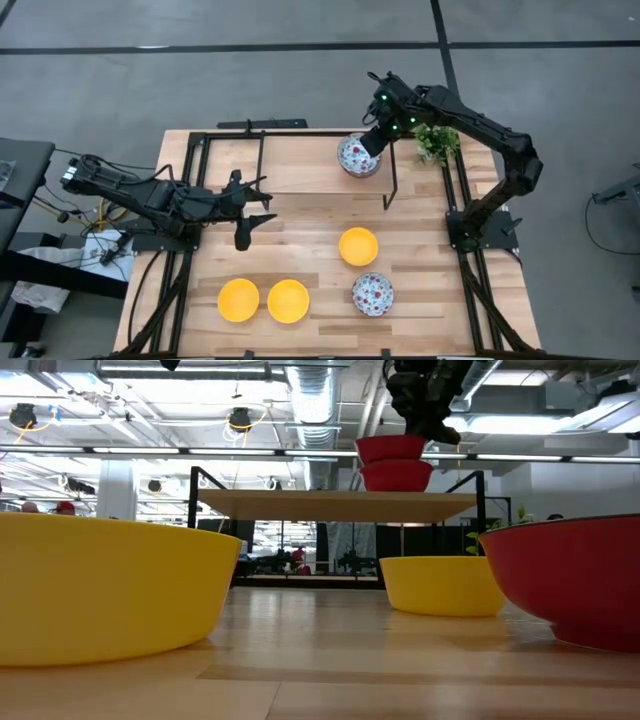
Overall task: Pick & Place Mini bowls
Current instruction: Stack the left red bowl on the red bowl on the shelf
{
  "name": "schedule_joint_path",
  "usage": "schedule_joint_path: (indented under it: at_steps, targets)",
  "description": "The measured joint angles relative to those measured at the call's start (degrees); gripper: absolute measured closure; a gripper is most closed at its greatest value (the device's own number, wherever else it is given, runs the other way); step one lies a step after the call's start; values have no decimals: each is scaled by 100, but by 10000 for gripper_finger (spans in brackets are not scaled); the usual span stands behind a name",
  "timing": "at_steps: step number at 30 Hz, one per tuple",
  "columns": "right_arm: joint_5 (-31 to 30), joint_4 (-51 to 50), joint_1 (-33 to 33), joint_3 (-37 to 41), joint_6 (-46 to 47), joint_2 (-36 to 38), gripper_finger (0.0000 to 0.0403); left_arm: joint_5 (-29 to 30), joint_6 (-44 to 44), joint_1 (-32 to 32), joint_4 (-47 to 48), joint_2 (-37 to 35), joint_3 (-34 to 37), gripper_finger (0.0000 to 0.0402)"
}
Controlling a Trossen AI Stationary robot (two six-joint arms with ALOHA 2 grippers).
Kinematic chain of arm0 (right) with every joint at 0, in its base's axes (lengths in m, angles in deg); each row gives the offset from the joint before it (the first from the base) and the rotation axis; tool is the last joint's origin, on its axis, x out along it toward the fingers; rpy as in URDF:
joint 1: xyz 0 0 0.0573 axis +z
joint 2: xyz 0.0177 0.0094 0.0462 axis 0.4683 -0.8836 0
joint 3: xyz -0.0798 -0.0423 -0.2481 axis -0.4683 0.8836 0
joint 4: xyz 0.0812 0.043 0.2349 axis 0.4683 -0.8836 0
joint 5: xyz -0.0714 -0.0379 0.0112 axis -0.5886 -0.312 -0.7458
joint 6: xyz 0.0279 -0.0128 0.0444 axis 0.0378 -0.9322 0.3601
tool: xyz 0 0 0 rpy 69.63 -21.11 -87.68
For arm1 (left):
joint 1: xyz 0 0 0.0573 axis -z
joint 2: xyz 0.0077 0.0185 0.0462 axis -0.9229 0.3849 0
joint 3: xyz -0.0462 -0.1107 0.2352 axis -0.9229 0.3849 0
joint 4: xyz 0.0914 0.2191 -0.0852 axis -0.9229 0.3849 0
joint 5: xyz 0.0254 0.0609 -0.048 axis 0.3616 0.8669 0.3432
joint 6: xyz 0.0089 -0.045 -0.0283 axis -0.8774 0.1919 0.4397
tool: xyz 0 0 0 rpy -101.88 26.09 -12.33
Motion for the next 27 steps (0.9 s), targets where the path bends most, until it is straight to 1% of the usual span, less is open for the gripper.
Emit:
schedule_joint_path:
  at_steps: [22,27]
  targets:
    - [-6,-134,-13,4,-56,-19,403,9,-22,0,-40,0,-2,186]
    - [-23,-170,59,7,-151,-168,403,11,-22,0,-76,0,-2,187]
